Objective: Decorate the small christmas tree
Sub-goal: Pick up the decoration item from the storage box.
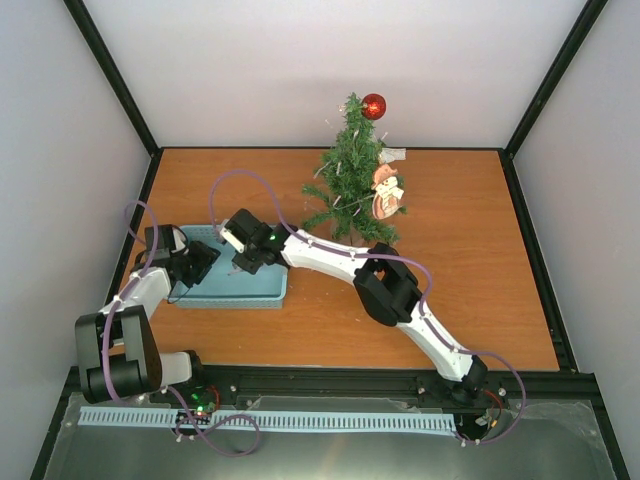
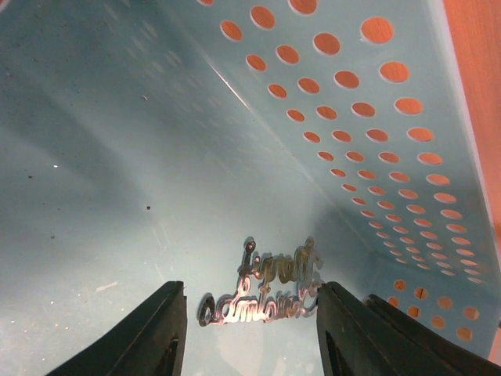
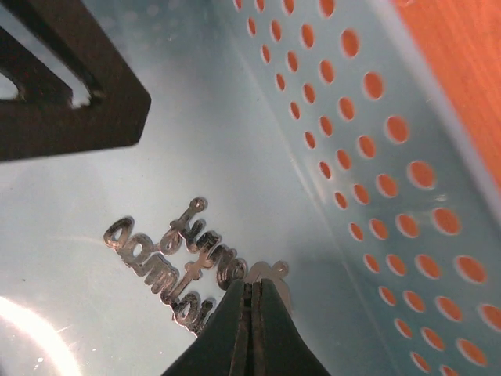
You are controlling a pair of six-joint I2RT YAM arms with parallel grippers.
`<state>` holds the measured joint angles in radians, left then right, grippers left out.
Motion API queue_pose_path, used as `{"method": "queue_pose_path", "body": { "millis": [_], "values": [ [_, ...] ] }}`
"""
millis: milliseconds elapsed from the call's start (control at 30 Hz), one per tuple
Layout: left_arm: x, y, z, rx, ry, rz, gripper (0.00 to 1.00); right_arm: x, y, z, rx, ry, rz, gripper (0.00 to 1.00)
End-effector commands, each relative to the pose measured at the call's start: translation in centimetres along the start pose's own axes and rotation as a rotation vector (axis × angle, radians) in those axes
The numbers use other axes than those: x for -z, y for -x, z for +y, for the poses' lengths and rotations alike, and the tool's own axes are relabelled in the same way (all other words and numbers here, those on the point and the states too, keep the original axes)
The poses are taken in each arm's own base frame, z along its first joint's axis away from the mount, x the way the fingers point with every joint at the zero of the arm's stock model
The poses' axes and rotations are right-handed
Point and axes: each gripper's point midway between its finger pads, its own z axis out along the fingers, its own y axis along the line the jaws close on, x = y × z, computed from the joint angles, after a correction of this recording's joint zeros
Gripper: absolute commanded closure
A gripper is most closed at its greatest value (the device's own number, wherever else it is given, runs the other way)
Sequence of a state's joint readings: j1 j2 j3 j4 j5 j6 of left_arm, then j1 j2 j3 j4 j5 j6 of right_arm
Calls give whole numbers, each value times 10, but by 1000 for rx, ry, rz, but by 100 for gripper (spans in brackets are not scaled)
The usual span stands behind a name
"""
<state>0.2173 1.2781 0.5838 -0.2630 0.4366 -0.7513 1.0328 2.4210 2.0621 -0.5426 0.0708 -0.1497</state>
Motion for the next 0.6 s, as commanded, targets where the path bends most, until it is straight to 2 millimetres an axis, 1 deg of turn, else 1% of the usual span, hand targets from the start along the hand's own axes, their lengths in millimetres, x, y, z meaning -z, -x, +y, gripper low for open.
{"method": "queue_pose_path", "body": {
  "millis": [0, 167, 300, 567],
  "values": [
    [-1, 0, -5, 9, -32, 11, 55, 23, 19, -9, -19, -22, -44, 97],
    [-2, -4, -7, 27, -53, 33, 58, 16, 2, -14, -36, -33, 1, 97],
    [-4, -7, -3, 31, -47, 39, 58, 10, -13, -14, -40, -34, 39, 97],
    [-5, -6, -3, 19, -53, 32, 57, -2, -32, -13, -42, -34, 88, 97]
  ]
}}
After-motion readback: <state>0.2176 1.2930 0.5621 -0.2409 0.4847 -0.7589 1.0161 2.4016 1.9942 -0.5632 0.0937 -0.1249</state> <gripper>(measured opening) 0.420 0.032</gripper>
